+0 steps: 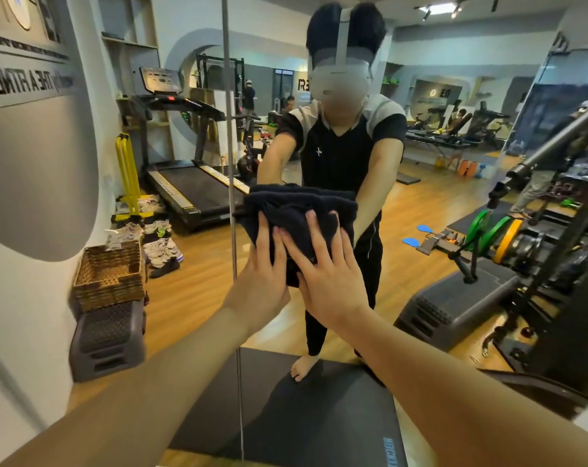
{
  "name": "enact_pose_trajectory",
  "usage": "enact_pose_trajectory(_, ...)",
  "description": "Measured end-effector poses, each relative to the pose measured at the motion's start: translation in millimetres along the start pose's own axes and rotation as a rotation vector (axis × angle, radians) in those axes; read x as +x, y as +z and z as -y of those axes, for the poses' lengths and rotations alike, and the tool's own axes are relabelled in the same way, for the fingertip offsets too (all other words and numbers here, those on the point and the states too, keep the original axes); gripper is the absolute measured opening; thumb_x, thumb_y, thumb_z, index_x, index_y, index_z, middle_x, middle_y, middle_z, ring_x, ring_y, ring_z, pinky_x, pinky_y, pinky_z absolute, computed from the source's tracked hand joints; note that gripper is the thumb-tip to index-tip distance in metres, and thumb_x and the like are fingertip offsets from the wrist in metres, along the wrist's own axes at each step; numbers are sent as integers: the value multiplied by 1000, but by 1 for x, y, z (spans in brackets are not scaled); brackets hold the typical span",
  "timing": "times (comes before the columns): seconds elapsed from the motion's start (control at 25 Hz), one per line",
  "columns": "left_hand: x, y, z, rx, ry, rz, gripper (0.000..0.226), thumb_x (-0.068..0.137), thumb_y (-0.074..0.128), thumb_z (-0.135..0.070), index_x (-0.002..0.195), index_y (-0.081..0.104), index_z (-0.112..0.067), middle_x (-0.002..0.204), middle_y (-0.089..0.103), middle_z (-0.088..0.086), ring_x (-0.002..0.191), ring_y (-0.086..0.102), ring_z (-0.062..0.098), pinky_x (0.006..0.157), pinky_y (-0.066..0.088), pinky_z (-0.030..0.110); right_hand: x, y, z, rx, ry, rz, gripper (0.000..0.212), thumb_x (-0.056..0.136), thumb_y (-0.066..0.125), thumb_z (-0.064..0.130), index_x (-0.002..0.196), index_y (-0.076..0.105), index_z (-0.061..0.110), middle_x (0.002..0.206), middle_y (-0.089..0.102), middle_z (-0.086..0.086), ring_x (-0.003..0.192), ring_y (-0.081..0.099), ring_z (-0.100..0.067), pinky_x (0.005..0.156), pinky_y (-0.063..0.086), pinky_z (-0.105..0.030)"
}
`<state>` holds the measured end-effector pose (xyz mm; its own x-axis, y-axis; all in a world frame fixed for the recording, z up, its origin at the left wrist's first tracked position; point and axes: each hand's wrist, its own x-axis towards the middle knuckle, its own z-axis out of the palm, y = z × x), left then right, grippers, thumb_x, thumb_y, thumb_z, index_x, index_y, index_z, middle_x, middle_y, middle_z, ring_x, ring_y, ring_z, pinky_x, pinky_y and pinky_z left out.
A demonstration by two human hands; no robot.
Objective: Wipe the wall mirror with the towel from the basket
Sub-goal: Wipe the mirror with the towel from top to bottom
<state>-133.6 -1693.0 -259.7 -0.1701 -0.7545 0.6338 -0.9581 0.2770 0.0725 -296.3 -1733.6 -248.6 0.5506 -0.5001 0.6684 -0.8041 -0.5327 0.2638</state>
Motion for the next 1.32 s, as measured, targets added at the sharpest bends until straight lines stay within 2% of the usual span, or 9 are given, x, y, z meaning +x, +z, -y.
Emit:
enact_pose_trajectory(0.12,15,17,-47,-75,6,-16,99,91,67,-21,158,-1,10,161,-16,39,147,21,56,114,44,52,-24,-15,-37,-38,33,-1,83,99,50,30,166,2,30,173,-7,-17,158,-8,-45,129,4,-57)
enact_pose_trajectory(0.24,40,22,-94,-49,89,-103,106,92,66,-19,153,-15,14,157,-27,40,144,13,58,108,46,61,-41,-34,-86,-86,50,7,90,93,58,25,166,6,29,172,-4,-18,157,-5,-45,128,5,-54)
enact_pose_trajectory(0.48,122,2,-180,-27,144,-178,85,101,53,-17,153,-6,17,159,-7,44,148,2,63,116,32,66,-31,-103,-181,-153,150,-5,103,88,71,21,166,4,29,171,-9,-20,153,5,-53,121,25,-61)
enact_pose_trajectory(0.56,161,-24,-189,-53,166,-240,75,103,45,-14,153,-1,18,159,0,46,149,1,60,117,28,67,2,-127,-202,-156,149,-27,100,93,65,35,166,-3,30,171,-11,-22,154,1,-55,125,18,-63)
enact_pose_trajectory(0.68,209,-75,-171,-144,108,-349,74,101,52,-12,156,7,10,160,7,41,148,8,59,119,29,64,69,-155,-202,-153,145,-108,89,97,48,46,166,-4,26,170,-11,-25,154,-4,-56,126,5,-64)
enact_pose_trajectory(0.76,218,-101,-147,-104,109,-385,84,100,59,-16,160,4,4,165,-3,34,151,7,54,121,29,60,104,-164,-180,-109,159,-169,87,94,44,49,166,1,24,170,-10,-25,154,-7,-56,125,2,-66)
enact_pose_trajectory(0.88,200,-112,-108,-52,79,-353,91,100,60,-15,161,-6,0,166,-19,26,155,1,47,122,30,55,117,-152,-140,-34,127,-235,82,94,44,44,166,10,24,171,-6,-24,154,-8,-56,125,3,-66)
enact_pose_trajectory(1.04,141,-65,-82,99,4,-254,93,99,60,-15,160,-8,2,165,-21,28,155,-2,48,122,30,57,74,-103,-109,28,16,-207,78,98,47,39,166,13,25,172,-4,-21,155,-11,-52,125,5,-62)
enact_pose_trajectory(1.32,56,69,-181,73,-50,0,83,97,55,-5,157,-1,12,160,-13,42,151,-5,58,123,20,64,-90,-27,-171,54,-69,-153,80,98,58,31,166,16,28,173,5,-14,158,-1,-45,129,7,-55)
